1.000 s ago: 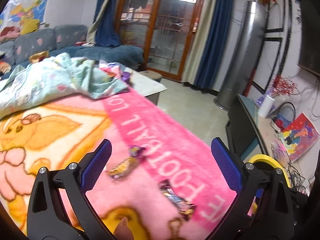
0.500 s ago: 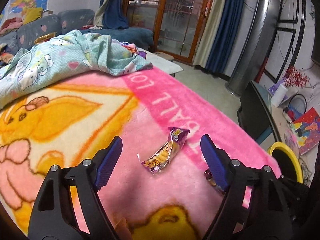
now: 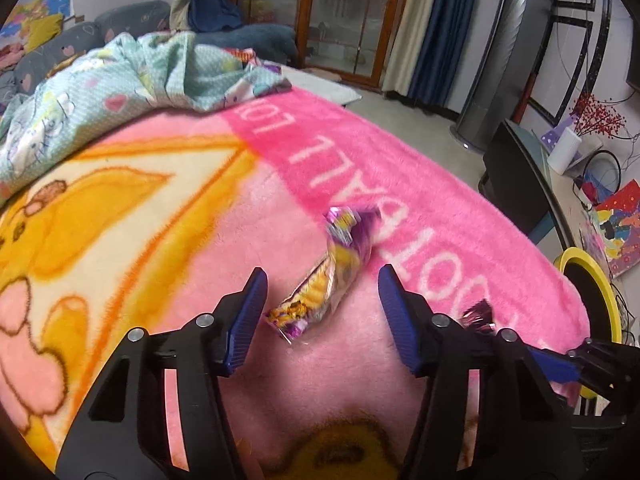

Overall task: Collect trash
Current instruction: 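Grasp the small candy wrapper with the left tool while the right tool grasps the brown wrapper, then carry both wrappers over the yellow-rimmed bin with both tools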

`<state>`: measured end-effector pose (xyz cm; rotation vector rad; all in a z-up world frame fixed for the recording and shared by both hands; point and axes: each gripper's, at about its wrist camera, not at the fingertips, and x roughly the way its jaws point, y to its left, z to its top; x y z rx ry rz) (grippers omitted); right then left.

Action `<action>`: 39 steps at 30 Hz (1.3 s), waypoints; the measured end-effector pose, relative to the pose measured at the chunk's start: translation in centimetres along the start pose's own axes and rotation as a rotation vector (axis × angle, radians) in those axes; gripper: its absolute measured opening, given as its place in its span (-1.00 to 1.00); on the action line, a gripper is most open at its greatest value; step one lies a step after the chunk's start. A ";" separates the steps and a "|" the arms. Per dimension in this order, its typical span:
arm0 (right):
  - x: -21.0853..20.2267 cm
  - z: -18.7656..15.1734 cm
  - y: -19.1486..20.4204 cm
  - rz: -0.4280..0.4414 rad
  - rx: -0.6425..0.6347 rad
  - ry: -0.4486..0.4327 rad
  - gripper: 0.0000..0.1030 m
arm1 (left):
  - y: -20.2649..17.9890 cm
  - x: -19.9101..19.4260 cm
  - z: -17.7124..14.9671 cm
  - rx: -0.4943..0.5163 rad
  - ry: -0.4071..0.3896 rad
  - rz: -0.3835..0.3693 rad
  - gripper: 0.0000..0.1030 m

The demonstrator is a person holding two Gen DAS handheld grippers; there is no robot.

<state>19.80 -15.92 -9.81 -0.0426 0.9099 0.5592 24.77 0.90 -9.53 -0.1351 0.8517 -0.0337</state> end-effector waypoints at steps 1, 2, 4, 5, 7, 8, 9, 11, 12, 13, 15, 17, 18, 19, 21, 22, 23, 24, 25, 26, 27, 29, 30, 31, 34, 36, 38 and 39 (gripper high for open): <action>-0.1 -0.1 -0.1 0.002 0.004 -0.001 -0.48 | 0.1 0.2 0.0 0.001 0.010 -0.003 -0.16; -0.4 -0.2 -0.2 0.004 0.010 -0.001 -0.48 | 0.1 0.4 -0.1 0.000 0.020 -0.004 -0.20; -0.7 -0.3 -0.5 0.009 0.020 -0.002 -0.48 | 0.1 0.4 -0.1 -0.001 0.024 0.003 -0.36; -0.9 -0.3 -0.5 0.009 0.023 -0.004 -0.48 | 0.1 0.4 -0.2 0.000 0.027 0.004 -0.42; -1.3 -0.3 -0.7 0.007 0.030 -0.009 -0.48 | 0.0 0.4 -0.3 0.001 0.030 0.011 -0.62; -1.5 -0.3 -0.8 0.006 0.033 -0.013 -0.48 | 0.0 0.4 -0.4 0.003 0.030 0.009 -0.71; -1.7 -0.3 -0.9 0.005 0.035 -0.017 -0.48 | -0.1 0.3 -0.4 0.005 0.030 0.006 -0.74; -2.2 -0.2 -1.1 0.003 0.041 -0.028 -0.48 | -0.3 0.0 -0.7 0.011 0.025 -0.005 -0.78; -2.6 -0.2 -1.3 0.002 0.045 -0.035 -0.48 | -0.4 -0.3 -0.8 0.010 0.019 -0.018 -0.81; -2.8 -0.2 -1.5 0.001 0.048 -0.039 -0.48 | -0.5 -0.5 -0.8 0.008 0.016 -0.032 -0.83; -3.4 -0.2 -1.8 -0.002 0.056 -0.050 -0.48 | -0.8 -1.0 -0.9 0.003 0.006 -0.055 -0.84; -4.0 -0.1 -2.3 -0.008 0.069 -0.063 -0.48 | -1.4 -1.8 -1.2 0.002 -0.005 -0.088 -0.85; -4.3 0.0 -2.7 -0.011 0.079 -0.070 -0.48 | -1.8 -2.1 -1.3 0.004 -0.009 -0.104 -0.85; -4.6 -0.1 -2.9 -0.013 0.086 -0.075 -0.48 | -2.2 -2.4 -1.4 0.006 -0.013 -0.113 -0.85; -5.1 0.1 -3.5 -0.019 0.101 -0.088 -0.48 | -3.1 -3.0 -1.5 0.014 -0.021 -0.137 -0.85; -5.5 0.1 -3.9 -0.023 0.110 -0.097 -0.48 | -3.7 -3.3 -1.6 0.021 -0.021 -0.155 -0.85; -5.9 0.2 -4.3 -0.028 0.118 -0.106 -0.48 | -4.2 -3.6 -1.7 0.027 -0.022 -0.170 -0.85; -6.2 0.2 -4.6 -0.031 0.125 -0.112 -0.48 | -4.6 -3.8 -1.6 0.031 -0.024 -0.179 -0.85; -6.6 0.3 -5.0 -0.035 0.137 -0.122 -0.48 | -5.2 -4.1 -1.7 0.041 -0.026 -0.196 -0.85; -6.9 0.3 -5.4 -0.038 0.146 -0.129 -0.48 | -5.8 -4.3 -1.7 0.052 -0.027 -0.208 -0.85; -7.4 0.3 -5.9 -0.045 0.159 -0.140 -0.48 | -6.4 -4.6 -1.7 0.063 -0.030 -0.217 -0.85; -8.0 0.2 -6.6 -0.051 0.176 -0.153 -0.48 | -7.3 -5.0 -1.8 0.078 -0.035 -0.238 -0.85; -8.3 0.2 -6.9 -0.055 0.185 -0.159 -0.48 | -7.7 -5.2 -1.8 0.085 -0.037 -0.245 -0.85; -8.7 0.1 -7.4 -0.062 0.197 -0.167 -0.48 | -8.2 -5.4 -1.8 0.095 -0.039 -0.255 -0.85; -9.8 -0.2 -8.6 -0.077 0.226 -0.189 -0.48 | -9.5 -6.0 -1.8 0.122 -0.048 -0.278 -0.85; -10.6 -0.5 -9.5 -0.093 0.245 -0.205 -0.48 | -10.2 -6.3 -1.9 0.134 -0.050 -0.290 -0.85; -11.0 -0.8 -10.1 -0.106 0.262 -0.214 -0.48 | -10.8 -6.7 -1.9 0.147 -0.054 -0.302 -0.85; -11.3 -0.9 -10.5 -0.111 0.271 -0.219 -0.48 | -11.0 -6.8 -1.9 0.152 -0.056 -0.307 -0.85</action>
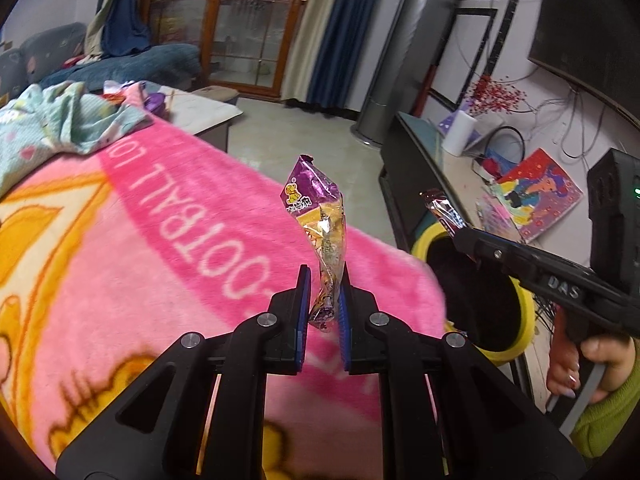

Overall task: Collect trash
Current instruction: 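Carry both wrappers over the yellow-rimmed bin with both tools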

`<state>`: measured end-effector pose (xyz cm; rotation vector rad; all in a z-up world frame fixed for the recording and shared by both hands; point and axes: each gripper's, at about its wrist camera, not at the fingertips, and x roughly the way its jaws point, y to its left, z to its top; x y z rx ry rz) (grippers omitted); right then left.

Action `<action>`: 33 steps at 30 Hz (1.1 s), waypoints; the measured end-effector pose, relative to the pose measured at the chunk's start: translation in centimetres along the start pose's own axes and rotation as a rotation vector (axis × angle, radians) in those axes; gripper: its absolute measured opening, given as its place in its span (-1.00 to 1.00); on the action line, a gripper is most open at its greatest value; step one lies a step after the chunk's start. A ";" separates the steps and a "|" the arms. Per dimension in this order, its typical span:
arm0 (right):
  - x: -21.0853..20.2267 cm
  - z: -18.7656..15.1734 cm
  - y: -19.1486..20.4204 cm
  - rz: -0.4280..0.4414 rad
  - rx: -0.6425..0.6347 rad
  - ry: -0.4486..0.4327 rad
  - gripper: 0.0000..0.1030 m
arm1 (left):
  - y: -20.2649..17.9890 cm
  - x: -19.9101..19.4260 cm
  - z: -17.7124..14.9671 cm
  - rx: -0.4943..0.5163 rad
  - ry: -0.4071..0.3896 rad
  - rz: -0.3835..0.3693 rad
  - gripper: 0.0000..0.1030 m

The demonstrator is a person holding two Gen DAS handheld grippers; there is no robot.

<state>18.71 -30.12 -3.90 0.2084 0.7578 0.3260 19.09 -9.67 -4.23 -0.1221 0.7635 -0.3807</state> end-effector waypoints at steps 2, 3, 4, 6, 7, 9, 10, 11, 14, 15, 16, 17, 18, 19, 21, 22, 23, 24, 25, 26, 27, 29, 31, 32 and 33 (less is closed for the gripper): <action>-0.5 0.0 -0.9 -0.013 0.020 -0.011 -0.48 | -0.7 -0.1 0.1 0.011 -0.004 -0.012 -0.85; -0.7 0.0 -1.2 -0.017 0.026 -0.015 -0.48 | -1.0 -0.2 0.1 0.016 -0.006 -0.016 -0.85; -1.0 0.0 -1.7 -0.022 0.038 -0.021 -0.48 | -1.3 -0.3 0.2 0.022 -0.007 -0.024 -0.85; -1.3 0.0 -2.3 -0.029 0.051 -0.030 -0.48 | -1.8 -0.4 0.3 0.032 -0.010 -0.033 -0.85; -1.5 0.0 -2.6 -0.033 0.057 -0.034 -0.48 | -2.2 -0.5 0.3 0.039 -0.013 -0.038 -0.85; -2.0 0.0 -3.3 -0.042 0.072 -0.043 -0.48 | -2.7 -0.5 0.2 0.047 -0.014 -0.049 -0.85; -2.2 0.0 -3.5 -0.046 0.077 -0.048 -0.48 | -3.1 -0.6 0.2 0.053 -0.018 -0.056 -0.85; -2.4 0.0 -3.7 -0.052 0.082 -0.054 -0.48 | -3.4 -0.6 0.3 0.056 -0.019 -0.060 -0.85; -3.1 0.0 -4.7 -0.063 0.104 -0.070 -0.48 | -4.3 -0.7 0.3 0.072 -0.026 -0.080 -0.85; -3.4 0.0 -5.0 -0.067 0.111 -0.075 -0.48 | -4.6 -0.7 0.3 0.076 -0.027 -0.085 -0.85; -3.6 0.0 -5.4 -0.072 0.119 -0.081 -0.48 | -5.0 -0.7 0.3 0.082 -0.030 -0.091 -0.85; -3.8 0.0 -5.7 -0.076 0.127 -0.086 -0.48 | -5.4 -0.7 0.3 0.088 -0.032 -0.097 -0.85; -4.0 0.0 -6.0 -0.079 0.132 -0.089 -0.48 | -5.8 -0.6 0.2 0.094 -0.032 -0.103 -0.85; -4.3 0.0 -6.4 -0.085 0.142 -0.096 -0.48 | -6.2 -0.6 0.1 0.100 -0.033 -0.108 -0.85; -4.6 -0.1 -6.9 -0.093 0.154 -0.104 -0.48 | -6.8 -0.5 0.1 0.110 -0.036 -0.118 -0.85; -4.9 -0.1 -7.2 -0.100 0.161 -0.110 -0.48 | -7.3 -0.4 0.0 0.116 -0.038 -0.125 -0.85; -5.0 -0.1 -7.4 -0.105 0.167 -0.113 -0.48 | -7.6 -0.4 0.0 0.121 -0.038 -0.131 -0.85; -5.2 -0.2 -7.8 -0.112 0.174 -0.117 -0.48 | -8.0 -0.4 -0.1 0.127 -0.040 -0.137 -0.85; -5.4 -0.2 -8.1 -0.117 0.178 -0.121 -0.48 | -8.5 -0.3 -0.2 0.135 -0.039 -0.142 -0.85; -5.5 -0.3 -8.3 -0.123 0.183 -0.124 -0.48 | -8.9 -0.2 -0.2 0.142 -0.037 -0.149 -0.85; -5.7 -0.3 -8.7 -0.132 0.191 -0.129 -0.48 | -9.4 -0.1 -0.3 0.148 -0.035 -0.154 -0.85; -6.2 -0.5 -9.4 -0.143 0.201 -0.134 -0.48 | -10.3 0.1 -0.4 0.166 -0.033 -0.166 -0.85; -6.5 -0.7 -9.9 -0.160 0.210 -0.140 -0.48 | -11.0 0.3 -0.6 0.179 -0.032 -0.177 -0.85; -6.6 -0.8 -10.1 -0.170 0.213 -0.142 -0.48 | -11.5 0.4 -0.7 0.189 -0.032 -0.186 -0.85; -6.7 -0.8 -10.4 -0.185 0.215 -0.146 -0.49 | -11.9 0.5 -0.9 0.198 -0.032 -0.193 -0.85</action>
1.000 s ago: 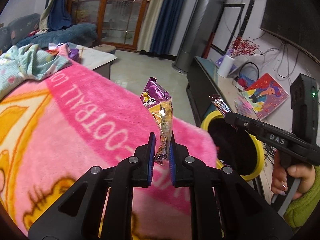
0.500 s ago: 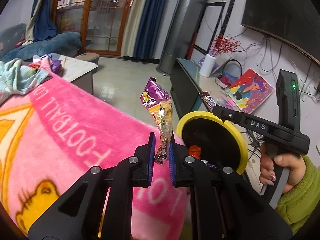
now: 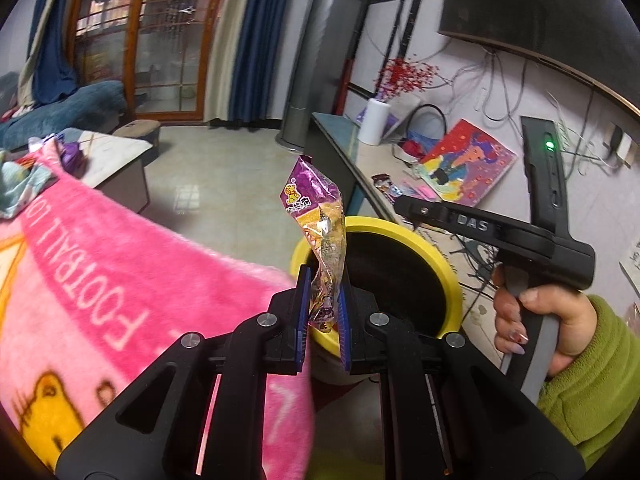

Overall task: Collect trash
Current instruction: 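Carry both wrappers over the yellow-rimmed bin with both tools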

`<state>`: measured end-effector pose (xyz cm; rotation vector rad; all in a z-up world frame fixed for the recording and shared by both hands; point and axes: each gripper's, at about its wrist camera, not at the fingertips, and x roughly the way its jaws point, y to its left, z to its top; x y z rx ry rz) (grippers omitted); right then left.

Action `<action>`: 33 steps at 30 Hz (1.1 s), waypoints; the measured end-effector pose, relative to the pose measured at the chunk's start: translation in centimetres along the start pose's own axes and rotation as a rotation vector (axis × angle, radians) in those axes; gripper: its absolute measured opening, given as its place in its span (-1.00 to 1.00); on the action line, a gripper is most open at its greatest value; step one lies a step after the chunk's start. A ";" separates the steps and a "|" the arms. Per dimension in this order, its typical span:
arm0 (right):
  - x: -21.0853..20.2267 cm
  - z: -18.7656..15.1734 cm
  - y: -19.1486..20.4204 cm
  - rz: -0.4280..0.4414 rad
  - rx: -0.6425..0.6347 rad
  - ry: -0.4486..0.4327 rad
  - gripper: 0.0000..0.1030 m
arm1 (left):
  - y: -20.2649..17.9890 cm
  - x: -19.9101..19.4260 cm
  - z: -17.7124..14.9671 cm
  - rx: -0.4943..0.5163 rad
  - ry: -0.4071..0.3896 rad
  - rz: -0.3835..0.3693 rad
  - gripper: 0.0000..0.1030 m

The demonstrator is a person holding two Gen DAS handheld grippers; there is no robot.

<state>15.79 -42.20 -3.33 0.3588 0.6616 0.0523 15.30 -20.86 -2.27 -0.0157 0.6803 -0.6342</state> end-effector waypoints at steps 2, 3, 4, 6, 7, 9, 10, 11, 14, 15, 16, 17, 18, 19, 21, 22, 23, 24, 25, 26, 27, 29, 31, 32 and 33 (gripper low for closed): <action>-0.1 0.0 -0.7 -0.013 0.009 -0.006 -0.48 | -0.6 0.4 0.0 0.013 0.005 -0.012 -0.85; -0.2 0.0 -1.1 -0.020 0.015 -0.009 -0.48 | -0.9 0.6 -0.1 0.020 0.008 -0.016 -0.85; -0.3 -0.1 -1.4 -0.029 0.019 -0.013 -0.48 | -1.2 0.9 -0.1 0.027 0.010 -0.020 -0.85; -0.5 -0.1 -2.1 -0.043 0.025 -0.020 -0.48 | -1.7 1.2 -0.1 0.036 0.015 -0.027 -0.85; -0.5 -0.1 -2.4 -0.047 0.028 -0.021 -0.48 | -2.0 1.5 -0.1 0.043 0.018 -0.030 -0.85; -0.6 -0.2 -3.0 -0.064 0.034 -0.026 -0.48 | -2.2 1.9 -0.1 0.048 0.022 -0.034 -0.85; -0.6 -0.2 -3.4 -0.068 0.036 -0.027 -0.49 | -2.5 2.1 -0.1 0.052 0.025 -0.038 -0.85; -0.6 -0.2 -3.7 -0.075 0.038 -0.028 -0.49 | -2.6 2.3 -0.1 0.055 0.028 -0.041 -0.85; -0.5 -0.2 -4.6 -0.093 0.046 -0.026 -0.48 | -3.1 2.5 -0.3 0.068 0.034 -0.049 -0.85; -0.4 -0.3 -4.9 -0.100 0.050 -0.023 -0.48 | -3.3 2.7 -0.2 0.070 0.036 -0.051 -0.85; -0.3 -0.4 -5.2 -0.103 0.055 -0.021 -0.48 | -3.4 2.9 -0.3 0.072 0.039 -0.055 -0.85; -0.2 -0.4 -5.5 -0.106 0.063 -0.017 -0.48 | -3.6 3.2 -0.2 0.075 0.043 -0.057 -0.85; -0.1 -0.4 -5.7 -0.108 0.068 -0.015 -0.48 | -3.7 3.4 -0.2 0.078 0.048 -0.059 -0.85; 0.0 -0.5 -6.1 -0.110 0.076 -0.011 -0.48 | -3.8 3.7 -0.2 0.083 0.052 -0.063 -0.85; 0.2 -0.7 -6.7 -0.115 0.087 -0.007 -0.48 | -4.1 4.2 -0.2 0.091 0.059 -0.066 -0.85; 0.2 -0.7 -6.9 -0.115 0.092 -0.004 -0.48 | -4.1 4.5 -0.2 0.094 0.066 -0.070 -0.85; 0.3 -0.7 -7.2 -0.114 0.098 0.000 -0.48 | -4.2 4.9 -0.3 0.093 0.073 -0.073 -0.85; 0.4 -0.8 -7.4 -0.116 0.106 0.003 -0.48 | -4.3 5.1 -0.3 0.093 0.078 -0.076 -0.85; 0.5 -0.9 -7.6 -0.118 0.112 0.005 -0.48 | -4.4 5.6 -0.4 0.090 0.088 -0.082 -0.85; 0.6 -0.9 -7.9 -0.118 0.118 0.010 -0.48 | -4.5 5.8 -0.4 0.089 0.094 -0.087 -0.85; 0.7 -1.0 -8.1 -0.116 0.124 0.016 -0.48 | -4.6 6.2 -0.5 0.087 0.102 -0.092 -0.85; 0.9 -1.2 -8.7 -0.114 0.137 0.030 -0.45 | -4.8 7.0 -0.6 0.083 0.114 -0.099 -0.85; 1.1 -1.4 -9.2 -0.117 0.152 0.036 -0.45 | -4.9 7.7 -0.6 0.080 0.126 -0.106 -0.85; 1.2 -1.4 -9.4 -0.117 0.158 0.040 -0.44 | -5.1 8.2 -0.6 0.078 0.131 -0.109 -0.85; 1.3 -1.6 -9.7 -0.115 0.168 0.047 -0.44 | -5.1 8.7 -0.5 0.078 0.137 -0.111 -0.85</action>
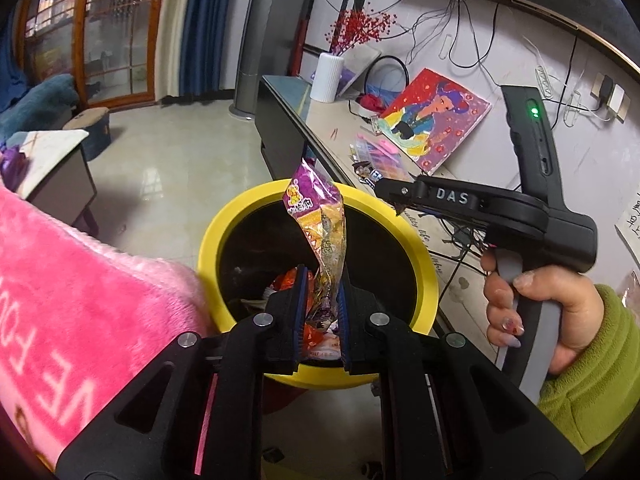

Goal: Collect trash

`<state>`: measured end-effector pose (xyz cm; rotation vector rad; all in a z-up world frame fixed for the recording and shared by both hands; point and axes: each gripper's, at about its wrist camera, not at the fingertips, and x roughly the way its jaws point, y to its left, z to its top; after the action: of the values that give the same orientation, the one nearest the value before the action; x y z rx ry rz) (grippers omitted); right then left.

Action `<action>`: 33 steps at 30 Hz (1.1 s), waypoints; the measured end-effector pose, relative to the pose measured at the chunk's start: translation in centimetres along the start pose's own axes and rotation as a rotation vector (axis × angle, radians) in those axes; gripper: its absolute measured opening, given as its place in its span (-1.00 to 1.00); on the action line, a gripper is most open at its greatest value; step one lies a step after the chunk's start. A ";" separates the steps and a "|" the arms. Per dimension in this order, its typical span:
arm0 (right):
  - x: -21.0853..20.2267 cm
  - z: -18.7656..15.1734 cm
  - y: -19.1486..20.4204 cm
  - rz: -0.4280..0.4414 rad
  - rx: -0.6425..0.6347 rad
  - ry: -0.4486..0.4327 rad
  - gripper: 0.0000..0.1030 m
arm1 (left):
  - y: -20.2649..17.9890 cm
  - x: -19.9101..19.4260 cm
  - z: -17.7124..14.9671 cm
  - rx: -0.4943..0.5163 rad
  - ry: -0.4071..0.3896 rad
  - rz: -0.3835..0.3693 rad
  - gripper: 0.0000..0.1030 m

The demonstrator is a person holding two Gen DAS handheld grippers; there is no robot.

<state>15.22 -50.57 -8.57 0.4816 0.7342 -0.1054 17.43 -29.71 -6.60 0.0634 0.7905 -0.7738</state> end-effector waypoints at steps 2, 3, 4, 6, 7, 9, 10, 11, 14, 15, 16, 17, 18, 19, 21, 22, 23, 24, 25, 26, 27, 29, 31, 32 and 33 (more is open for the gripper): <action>0.1 -0.1 -0.4 0.000 0.014 0.004 -0.44 | 0.0 0.7 0.1 0.001 0.008 -0.001 -0.85; 0.2 -0.2 -0.7 0.000 0.020 0.007 -0.44 | 0.0 1.0 0.2 0.000 0.011 -0.002 -0.85; 0.3 -0.2 -0.8 -0.001 0.025 0.008 -0.43 | 0.1 1.3 0.4 -0.003 0.014 -0.002 -0.85; 0.3 -0.2 -1.1 -0.003 0.032 0.010 -0.42 | 0.1 1.9 0.8 -0.008 0.019 0.003 -0.84; 0.4 -0.2 -1.2 -0.002 0.036 0.012 -0.41 | 0.1 2.3 1.0 -0.008 0.023 0.005 -0.82; 0.5 -0.3 -1.4 -0.003 0.040 0.018 -0.40 | 0.2 2.6 1.1 -0.006 0.026 0.011 -0.79; 0.5 -0.3 -1.5 -0.003 0.041 0.019 -0.40 | 0.2 2.9 1.2 -0.007 0.027 0.014 -0.79; 0.6 -0.4 -1.6 -0.005 0.043 0.021 -0.40 | 0.3 3.0 1.4 -0.008 0.027 0.016 -0.79; 0.7 -0.4 -1.8 -0.007 0.048 0.024 -0.36 | 0.3 3.4 1.6 -0.010 0.030 0.019 -0.77; 0.6 -0.4 -1.8 -0.007 0.051 0.024 -0.34 | 0.4 3.4 1.6 -0.011 0.032 0.020 -0.70; 0.6 -0.4 -1.9 -0.008 0.052 0.021 -0.31 | 0.6 3.4 1.7 -0.014 0.032 0.019 -0.54; 0.5 -0.4 -1.8 -0.010 0.051 0.018 -0.29 | 0.7 3.3 1.6 -0.018 0.030 0.023 -0.44; 0.4 -0.3 -1.8 -0.013 0.050 0.015 -0.28 | 0.9 3.3 1.6 -0.023 0.029 0.027 -0.28; 0.3 -0.3 -1.8 -0.015 0.049 0.011 -0.25 | 1.1 3.2 1.7 -0.030 0.029 0.029 -0.24; 0.2 -0.2 -1.8 -0.016 0.046 0.006 -0.17 | 1.4 3.0 1.7 -0.045 0.030 0.036 -0.13; 0.1 -0.2 -1.7 -0.019 0.043 0.003 -0.11 | 1.6 2.9 1.7 -0.051 0.028 0.040 0.01; 0.0 -0.3 -1.7 -0.023 0.039 0.000 -0.07 | 1.8 2.7 1.7 -0.058 0.025 0.044 0.09; -0.1 -0.3 -1.5 -0.027 0.033 -0.003 -0.06 | 1.9 2.6 1.7 -0.062 0.021 0.045 0.21; -0.1 -0.3 -1.4 -0.029 0.030 -0.003 -0.01 | 2.0 2.4 1.7 -0.066 0.016 0.048 0.27; -0.2 -0.3 -1.3 -0.030 0.026 -0.004 0.03 | 2.1 2.2 1.7 -0.069 0.013 0.053 0.31; -0.2 -0.4 -1.1 -0.031 0.022 -0.007 0.06 | 2.2 2.0 1.7 -0.070 0.012 0.056 0.44; -0.4 -0.3 -0.9 -0.038 0.013 -0.014 0.18 | 2.4 1.6 1.7 -0.075 0.006 0.064 0.59; -0.7 -0.3 -0.6 -0.048 0.003 -0.024 0.29 | 2.5 1.2 1.8 -0.080 0.001 0.065 0.74; -0.9 -0.3 -0.5 -0.052 -0.002 -0.030 0.34 | 2.5 1.1 1.8 -0.083 0.000 0.068 0.78; -0.9 -0.3 -0.4 -0.055 -0.004 -0.033 0.37 | 2.6 0.9 1.8 -0.085 -0.003 0.071 0.78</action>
<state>14.23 -50.86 -8.30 0.4546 0.7153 -0.1627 20.63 -28.97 -6.52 0.0144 0.8132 -0.6721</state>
